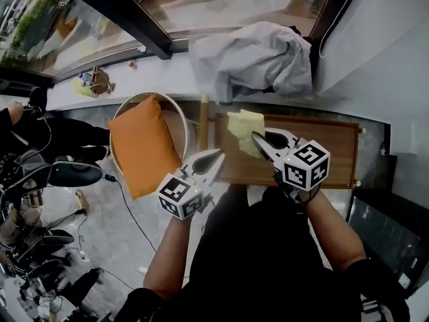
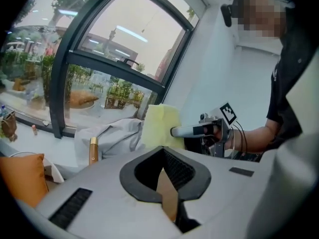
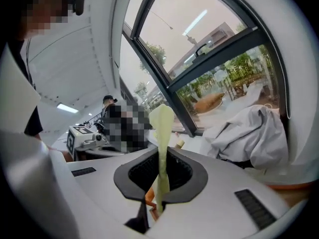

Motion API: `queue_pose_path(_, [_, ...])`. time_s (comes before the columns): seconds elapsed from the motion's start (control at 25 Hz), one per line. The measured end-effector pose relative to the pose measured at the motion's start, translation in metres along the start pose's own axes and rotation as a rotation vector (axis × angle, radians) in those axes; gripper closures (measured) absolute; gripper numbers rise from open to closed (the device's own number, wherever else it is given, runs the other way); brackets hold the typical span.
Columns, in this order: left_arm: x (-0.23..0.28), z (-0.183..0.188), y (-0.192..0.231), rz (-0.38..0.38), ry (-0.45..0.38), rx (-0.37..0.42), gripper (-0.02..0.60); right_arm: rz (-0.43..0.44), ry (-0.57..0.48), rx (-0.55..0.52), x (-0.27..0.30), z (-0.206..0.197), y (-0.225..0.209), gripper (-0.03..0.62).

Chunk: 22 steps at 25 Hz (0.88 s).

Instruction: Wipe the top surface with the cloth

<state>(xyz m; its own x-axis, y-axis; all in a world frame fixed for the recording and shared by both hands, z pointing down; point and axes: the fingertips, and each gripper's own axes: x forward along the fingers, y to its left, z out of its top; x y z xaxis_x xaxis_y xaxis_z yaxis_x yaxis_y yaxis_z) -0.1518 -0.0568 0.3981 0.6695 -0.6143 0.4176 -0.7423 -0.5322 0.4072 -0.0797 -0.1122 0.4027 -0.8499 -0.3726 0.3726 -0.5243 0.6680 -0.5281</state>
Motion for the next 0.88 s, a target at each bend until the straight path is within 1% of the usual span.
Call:
queue_pose_path(0.12, [0.004,0.003,0.023,0.029,0.01,-0.012,0.574,0.012,0.032,0.075,0.031,-0.009,-0.011,0.562])
queue_pose_path(0.2, [0.004,-0.004,0.035,0.05,0.036,-0.057,0.574,0.003,0.05,0.113,0.05,-0.018,-0.016,0.562])
queue_pose_path(0.28, [0.006,-0.009,0.046,0.071,0.066,-0.094,0.574,-0.028,0.062,0.119,0.068,-0.023,-0.024,0.562])
queue_pose_path(0.48, [0.015,-0.022,0.066,0.11,0.146,-0.138,0.574,-0.084,0.112,0.124,0.108,-0.047,-0.044,0.562])
queue_pose_path(0.6, [0.02,-0.025,0.078,0.135,0.175,-0.168,0.574,-0.12,0.147,0.152,0.133,-0.065,-0.059,0.562])
queue_pose_path(0.72, [0.027,-0.031,0.09,0.161,0.203,-0.202,0.572,-0.162,0.206,0.183,0.158,-0.092,-0.075,0.562])
queue_pose_path(0.88, [0.041,-0.04,0.097,0.173,0.224,-0.243,0.574,-0.197,0.282,0.186,0.18,-0.124,-0.092,0.562])
